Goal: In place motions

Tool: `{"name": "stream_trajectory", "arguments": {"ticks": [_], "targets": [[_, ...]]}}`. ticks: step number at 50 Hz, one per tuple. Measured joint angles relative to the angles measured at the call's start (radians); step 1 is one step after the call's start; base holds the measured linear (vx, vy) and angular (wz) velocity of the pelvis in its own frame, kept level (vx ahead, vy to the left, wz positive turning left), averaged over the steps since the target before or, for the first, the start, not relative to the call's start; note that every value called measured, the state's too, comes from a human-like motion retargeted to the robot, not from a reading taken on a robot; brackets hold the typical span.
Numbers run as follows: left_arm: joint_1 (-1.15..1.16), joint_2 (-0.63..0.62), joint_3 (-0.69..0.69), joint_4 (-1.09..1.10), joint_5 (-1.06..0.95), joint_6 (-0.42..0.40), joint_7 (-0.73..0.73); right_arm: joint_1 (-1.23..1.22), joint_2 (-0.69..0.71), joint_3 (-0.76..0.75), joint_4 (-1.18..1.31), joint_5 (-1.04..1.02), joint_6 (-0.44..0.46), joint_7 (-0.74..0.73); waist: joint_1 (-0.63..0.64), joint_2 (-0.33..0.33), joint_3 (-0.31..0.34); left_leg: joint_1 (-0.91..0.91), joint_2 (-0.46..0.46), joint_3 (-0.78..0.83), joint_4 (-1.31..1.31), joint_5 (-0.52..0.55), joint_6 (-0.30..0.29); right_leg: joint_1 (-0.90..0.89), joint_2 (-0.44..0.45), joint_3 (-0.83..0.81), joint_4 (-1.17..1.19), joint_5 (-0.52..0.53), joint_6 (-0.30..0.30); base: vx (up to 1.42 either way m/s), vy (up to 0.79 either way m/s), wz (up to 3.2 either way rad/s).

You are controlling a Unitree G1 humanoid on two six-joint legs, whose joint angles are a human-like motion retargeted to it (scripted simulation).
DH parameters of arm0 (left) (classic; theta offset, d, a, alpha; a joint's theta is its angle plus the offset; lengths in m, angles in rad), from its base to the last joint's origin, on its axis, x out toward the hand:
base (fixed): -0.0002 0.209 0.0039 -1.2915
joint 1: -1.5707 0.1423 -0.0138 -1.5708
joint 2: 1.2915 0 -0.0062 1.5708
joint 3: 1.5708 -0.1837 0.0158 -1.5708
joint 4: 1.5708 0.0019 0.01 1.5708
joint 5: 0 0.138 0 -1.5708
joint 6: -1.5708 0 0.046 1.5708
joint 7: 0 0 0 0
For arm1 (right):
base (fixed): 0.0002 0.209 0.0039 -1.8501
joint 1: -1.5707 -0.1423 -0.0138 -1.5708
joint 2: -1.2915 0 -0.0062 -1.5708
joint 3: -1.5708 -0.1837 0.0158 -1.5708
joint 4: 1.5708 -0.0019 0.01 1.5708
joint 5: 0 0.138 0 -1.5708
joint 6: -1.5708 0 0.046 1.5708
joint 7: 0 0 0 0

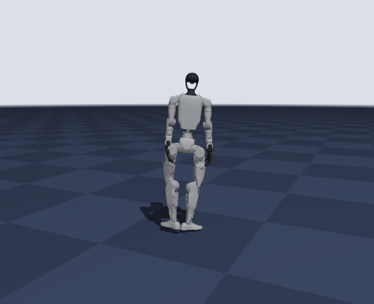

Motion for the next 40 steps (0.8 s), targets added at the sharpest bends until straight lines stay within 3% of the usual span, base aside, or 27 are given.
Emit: {"name": "stream_trajectory", "arguments": {"ticks": [3, 5, 8, 10, 12, 15, 22, 27, 29, 33, 40], "targets": [[0.009, -0.011, 0.012, 0.0, -0.013, -0.01, 0.002, 0.008, -0.014, 0.004, -0.012, -0.022, -0.012, -0.019, 0.07, 0.023, 0.017, 0.026, -0.054, -0.09, -0.092, -0.038, 0.035, 0.033, 0.01, -0.02, 0.04, 0.007, -0.005, -0.2, 0.38, 0.01], [0.014, -0.02, 0.031, 0.001, -0.007, -0.011, -0.013, -0.002, -0.03, 0.014, -0.018, -0.047, -0.008, -0.024, 0.106, 0.052, 0.021, 0.022, -0.041, -0.112, -0.113, -0.041, 0.034, 0.043, 0.0, -0.024, 0.089, 0.028, -0.024, -0.2, 0.33, 0.11], [0.008, -0.018, 0.038, -0.002, 0.004, -0.008, -0.025, -0.023, -0.041, 0.017, -0.034, -0.032, -0.014, -0.036, 0.04, 0.137, 0.041, 0.01, 0.008, -0.208, -0.12, -0.066, 0.029, 0.047, -0.024, -0.02, 0.227, 0.086, -0.103, -0.25, 0.27, 1.49], [-0.009, -0.005, 0.033, 0.003, 0.022, 0.003, -0.042, -0.03, -0.049, 0.017, -0.044, -0.007, -0.033, -0.025, 0.004, 0.181, 0.062, 0.006, 0.029, -0.266, -0.122, -0.074, 0.037, 0.017, -0.064, 0.079, 0.367, 0.104, -0.158, -0.22, 0.33, 1.75], [-0.026, 0.007, 0.036, 0.007, 0.055, 0.036, -0.057, -0.035, -0.047, 0.011, -0.035, 0.012, -0.034, -0.013, -0.015, 0.178, 0.07, -0.001, 0.014, -0.312, -0.126, -0.072, 0.05, -0.044, -0.096, 0.243, 0.466, 0.116, -0.147, -0.16, 0.21, 1.6], [-0.031, 0.021, 0.031, -0.005, 0.06, 0.051, -0.066, -0.044, -0.038, 0.005, 0.005, 0.044, -0.025, -0.018, -0.025, 0.143, 0.064, -0.022, -0.027, -0.371, -0.129, -0.061, 0.07, -0.173, -0.041, 0.582, 0.511, 0.105, -0.097, -0.13, 0.15, 1.54], [-0.042, 0.05, 0.025, -0.06, 0.048, 0.039, -0.114, -0.04, -0.023, 0.055, -0.014, 0.009, -0.039, -0.012, -0.087, 0.09, 0.082, -0.057, -0.08, -0.51, -0.119, -0.037, 0.089, -0.25, 0.082, 0.889, 0.308, 0.035, -0.048, -0.05, 0.06, 1.56], [-0.054, 0.059, 0.019, -0.055, 0.057, 0.041, -0.102, -0.026, -0.027, 0.087, -0.017, -0.049, -0.055, -0.003, -0.072, 0.018, 0.105, 0.005, -0.157, -0.554, -0.15, -0.021, 0.089, -0.221, 0.085, 0.925, 0.16, 0.06, -0.086, 0.1, -0.01, 1.06], [-0.049, 0.052, 0.015, -0.049, 0.067, 0.042, -0.099, -0.021, -0.03, 0.084, -0.013, -0.073, -0.044, 0.016, -0.011, 0.0, 0.086, -0.001, -0.164, -0.552, -0.149, -0.021, 0.085, -0.2, 0.038, 0.787, 0.163, 0.046, -0.07, 0.2, -0.02, 0.24], [-0.041, 0.028, 0.005, -0.027, 0.034, 0.013, -0.066, -0.03, -0.032, 0.065, -0.044, -0.099, -0.034, 0.032, 0.036, -0.005, 0.086, -0.009, -0.157, -0.582, -0.137, -0.021, 0.076, -0.182, 0.04, 0.77, 0.156, 0.034, -0.046, 0.08, -0.06, 0.48], [-0.001, 0.027, 0.03, 0.034, 0.046, 0.018, -0.043, -0.047, -0.029, 0.079, -0.087, -0.119, -0.055, 0.042, -0.013, -0.009, 0.053, -0.045, -0.139, -0.642, -0.068, -0.056, 0.06, -0.16, 0.049, 0.769, 0.132, -0.006, -0.045, 0.16, -0.11, 0.45]]}}
